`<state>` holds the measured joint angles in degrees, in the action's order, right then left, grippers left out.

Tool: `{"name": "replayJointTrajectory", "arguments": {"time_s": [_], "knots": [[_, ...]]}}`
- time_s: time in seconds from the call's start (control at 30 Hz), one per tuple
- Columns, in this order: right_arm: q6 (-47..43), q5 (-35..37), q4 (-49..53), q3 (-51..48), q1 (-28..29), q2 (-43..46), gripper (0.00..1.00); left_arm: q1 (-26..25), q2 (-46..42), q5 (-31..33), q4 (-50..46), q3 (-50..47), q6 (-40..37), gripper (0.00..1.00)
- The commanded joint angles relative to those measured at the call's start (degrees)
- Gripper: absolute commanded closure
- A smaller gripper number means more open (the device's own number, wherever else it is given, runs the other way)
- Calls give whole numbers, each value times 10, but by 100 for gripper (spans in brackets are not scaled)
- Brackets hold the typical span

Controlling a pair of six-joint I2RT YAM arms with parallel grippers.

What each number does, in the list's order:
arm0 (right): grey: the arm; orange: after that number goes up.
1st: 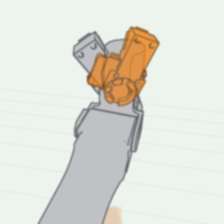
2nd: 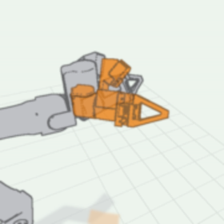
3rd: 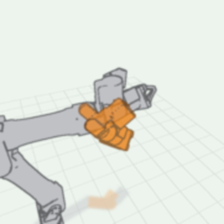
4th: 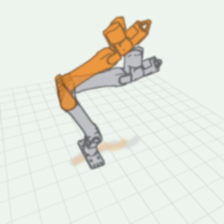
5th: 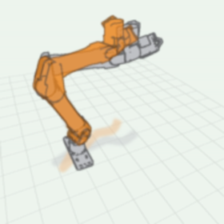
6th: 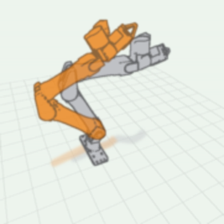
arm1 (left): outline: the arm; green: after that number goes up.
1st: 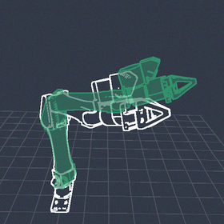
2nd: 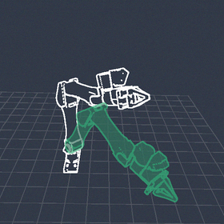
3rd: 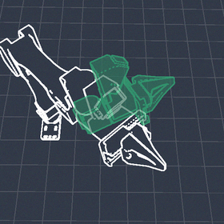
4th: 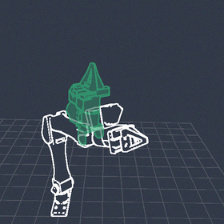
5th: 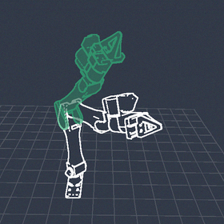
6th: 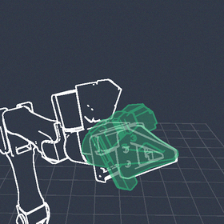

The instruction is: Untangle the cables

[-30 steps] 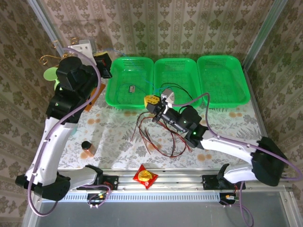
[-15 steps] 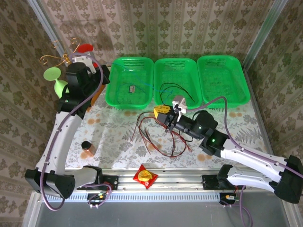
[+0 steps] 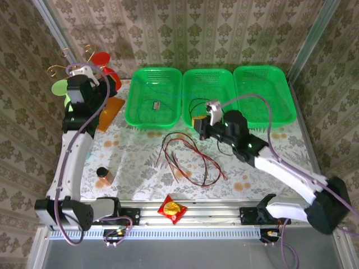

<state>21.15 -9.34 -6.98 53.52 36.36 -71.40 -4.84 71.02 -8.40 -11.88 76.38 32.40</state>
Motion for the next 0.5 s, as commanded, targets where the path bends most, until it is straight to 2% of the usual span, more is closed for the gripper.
{"name": "replayJointTrajectory", "arguments": {"time_s": [0.0, 0.1, 0.2, 0.27, 0.37, 0.4, 0.47], "knots": [[26, -35, 41, 74, -1, -77, 95, -12, 49, -14, 59, 92, 25, 100], [19, -47, 36, 138, -1, -166, 93, -33, 95, 6, 56, 174, 11, 100], [17, -69, 63, 220, -1, -238, 86, -62, 133, 38, 63, 240, -18, 100], [19, -72, 66, 254, -2, -268, 72, -72, 158, 47, 68, 279, -26, 100], [20, -70, 68, 283, -4, -295, 60, -75, 194, 64, 49, 349, -57, 100], [19, -73, 74, 290, -6, -300, 50, -75, 208, 73, 40, 375, -72, 100], [19, -80, 82, 291, -9, -298, 45, -76, 228, 80, 34, 411, -83, 100]]}}
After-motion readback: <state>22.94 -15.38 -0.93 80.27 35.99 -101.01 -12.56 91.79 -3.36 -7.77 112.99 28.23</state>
